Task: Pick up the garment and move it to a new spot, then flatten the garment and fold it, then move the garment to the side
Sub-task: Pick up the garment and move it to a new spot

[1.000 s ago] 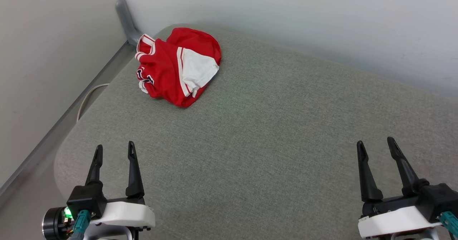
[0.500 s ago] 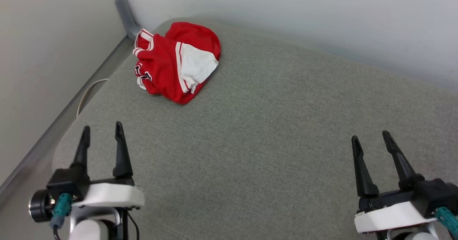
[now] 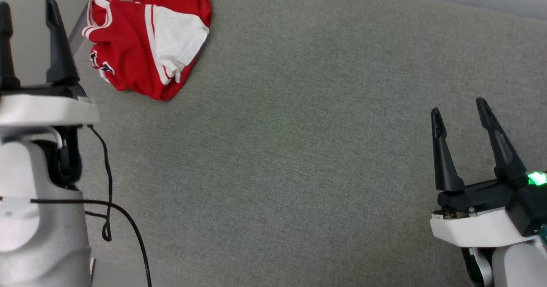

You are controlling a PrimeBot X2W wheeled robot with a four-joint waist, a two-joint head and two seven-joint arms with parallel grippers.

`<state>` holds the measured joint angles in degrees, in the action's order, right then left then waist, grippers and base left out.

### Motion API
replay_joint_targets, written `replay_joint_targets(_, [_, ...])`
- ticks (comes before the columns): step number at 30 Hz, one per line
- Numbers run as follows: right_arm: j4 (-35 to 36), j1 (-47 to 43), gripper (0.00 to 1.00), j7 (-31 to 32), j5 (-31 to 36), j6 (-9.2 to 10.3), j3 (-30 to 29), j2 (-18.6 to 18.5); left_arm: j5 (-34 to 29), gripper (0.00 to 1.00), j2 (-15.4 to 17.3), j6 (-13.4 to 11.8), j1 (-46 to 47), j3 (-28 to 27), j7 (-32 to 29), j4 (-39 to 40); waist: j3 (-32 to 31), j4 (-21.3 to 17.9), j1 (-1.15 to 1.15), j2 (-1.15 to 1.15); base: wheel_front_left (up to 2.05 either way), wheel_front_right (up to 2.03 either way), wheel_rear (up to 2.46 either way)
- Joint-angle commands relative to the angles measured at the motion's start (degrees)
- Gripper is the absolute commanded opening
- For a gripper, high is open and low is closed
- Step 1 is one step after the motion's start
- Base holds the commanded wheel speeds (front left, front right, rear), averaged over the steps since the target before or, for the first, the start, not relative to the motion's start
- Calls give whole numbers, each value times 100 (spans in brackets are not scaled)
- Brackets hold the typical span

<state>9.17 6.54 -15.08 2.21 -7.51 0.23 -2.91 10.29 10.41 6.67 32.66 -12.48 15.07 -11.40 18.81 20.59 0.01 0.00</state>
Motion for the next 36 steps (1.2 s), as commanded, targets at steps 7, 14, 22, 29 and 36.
replay_joint_targets(7, [417, 344, 100, -14, 151, 4, 19, 3, 536, 100, 563, 67, 1099, 264, -150, -1083, 802, -478, -1, 0, 0, 0, 0])
replay_joint_targets(14, [736, 474, 100, -14, 161, 4, 29, -45, 1938, 100, 1481, 72, 1823, 1265, -1674, -1856, 1189, -692, -1, 0, 0, 0, 0])
replay_joint_targets(22, [957, 673, 100, -14, 165, 5, 75, -106, 3149, 100, 2173, 74, 2364, 2050, -3783, -2555, 1594, -860, -1, 0, 0, 0, 0])
replay_joint_targets(29, [1032, 786, 100, -14, 133, 4, 67, -94, 3517, 100, 2340, 74, 2378, 2724, -4773, -3169, 1853, -1037, -1, 0, 0, 0, 0])
replay_joint_targets(36, [1026, 753, 100, -14, 97, 4, 2, -81, 3850, 100, 2172, 75, 2194, 3333, -5373, -3680, 1882, -1094, -1, 0, 0, 0, 0])
